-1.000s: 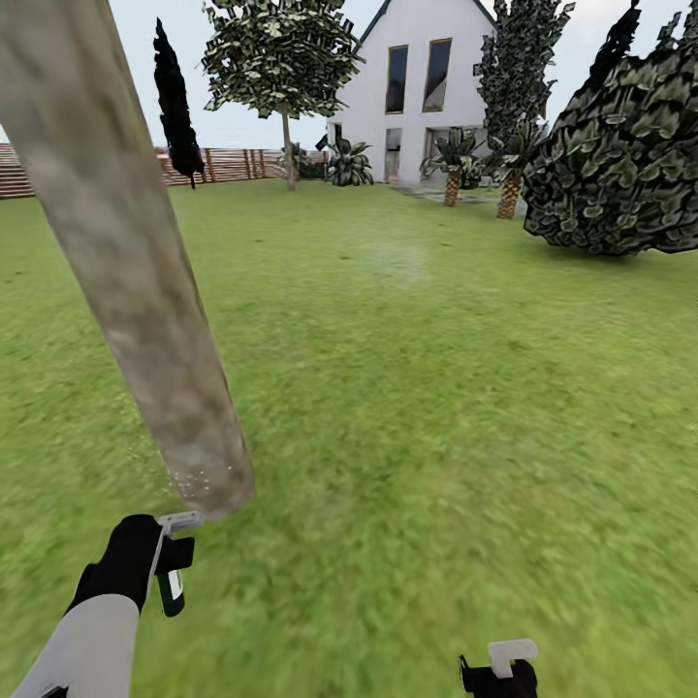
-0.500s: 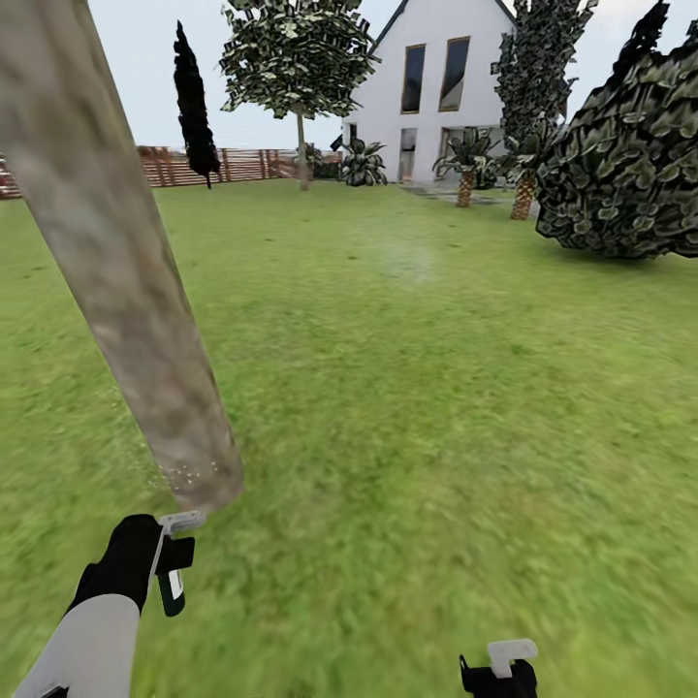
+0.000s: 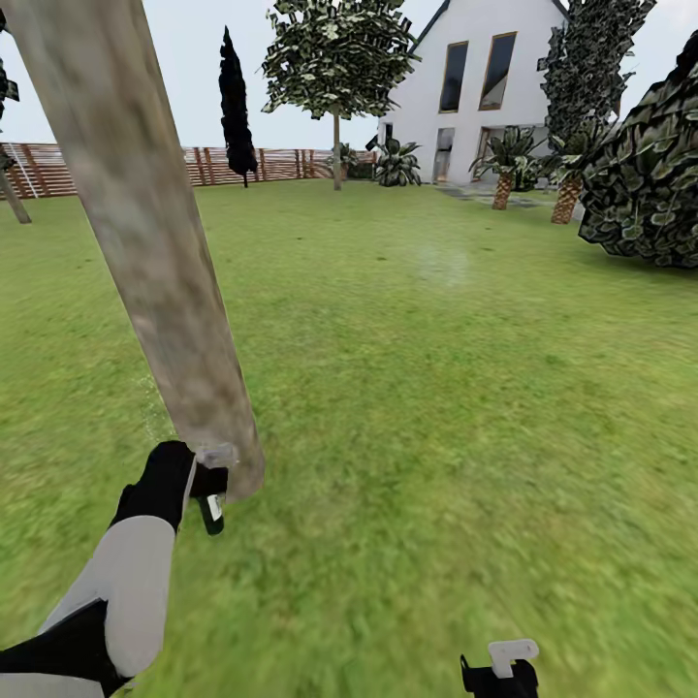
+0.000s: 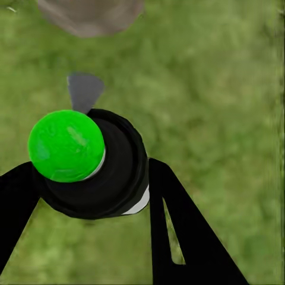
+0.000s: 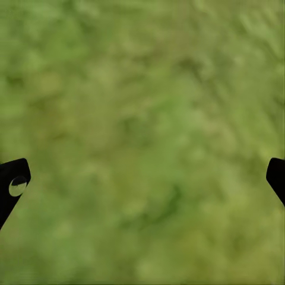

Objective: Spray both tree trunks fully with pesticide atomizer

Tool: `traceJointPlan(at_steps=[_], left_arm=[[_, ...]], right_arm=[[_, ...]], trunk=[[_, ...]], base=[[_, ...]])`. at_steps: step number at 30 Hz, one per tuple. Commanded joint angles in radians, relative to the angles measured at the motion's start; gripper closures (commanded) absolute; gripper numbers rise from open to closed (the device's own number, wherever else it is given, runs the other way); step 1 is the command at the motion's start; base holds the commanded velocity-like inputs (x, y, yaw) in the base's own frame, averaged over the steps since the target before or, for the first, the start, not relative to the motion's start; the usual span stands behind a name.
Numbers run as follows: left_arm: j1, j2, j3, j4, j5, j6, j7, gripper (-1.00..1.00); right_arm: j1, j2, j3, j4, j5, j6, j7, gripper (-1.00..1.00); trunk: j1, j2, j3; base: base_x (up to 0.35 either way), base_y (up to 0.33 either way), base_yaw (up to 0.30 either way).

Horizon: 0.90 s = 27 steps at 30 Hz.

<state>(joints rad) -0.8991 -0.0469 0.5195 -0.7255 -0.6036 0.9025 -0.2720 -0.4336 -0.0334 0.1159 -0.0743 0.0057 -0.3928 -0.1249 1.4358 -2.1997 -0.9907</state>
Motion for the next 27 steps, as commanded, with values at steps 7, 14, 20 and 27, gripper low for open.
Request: traceJointPlan(at_steps=[7,14,20,27], left_arm=[[-0.019,0.116,0.0,0.003,-0.014,0.01,-0.012,1.0],[-0.022,0.159,-0.039,0.003,-0.009,0.01,-0.012,1.0],[-0.009,0.163,-0.043,0.004,-0.016,0.006,-0.01,1.0],[0.053,0.109,-0.078,0.005,-0.018,0.002,-0.003,1.0]], right_arm=[[-0.001,-0.002,0.008,0.001,0.0,-0.001,-0.009,-1.0],[-0.001,-0.001,0.008,0.001,0.001,-0.001,-0.009,-1.0],[-0.001,0.0,0.008,0.001,0.0,-0.001,-0.009,-1.0],[-0.001,-0.003,0.008,0.001,0.0,-0.001,-0.009,-1.0]], trunk=[[0.0,0.0,-0.001],[0.0,0.0,-0.001],[0.0,0.0,-0.001],[0.0,0.0,-0.001]], base=[[0.0,0.0,0.0],[0.0,0.0,0.0],[0.0,0.0,0.187],[0.002,0.0,0.031]])
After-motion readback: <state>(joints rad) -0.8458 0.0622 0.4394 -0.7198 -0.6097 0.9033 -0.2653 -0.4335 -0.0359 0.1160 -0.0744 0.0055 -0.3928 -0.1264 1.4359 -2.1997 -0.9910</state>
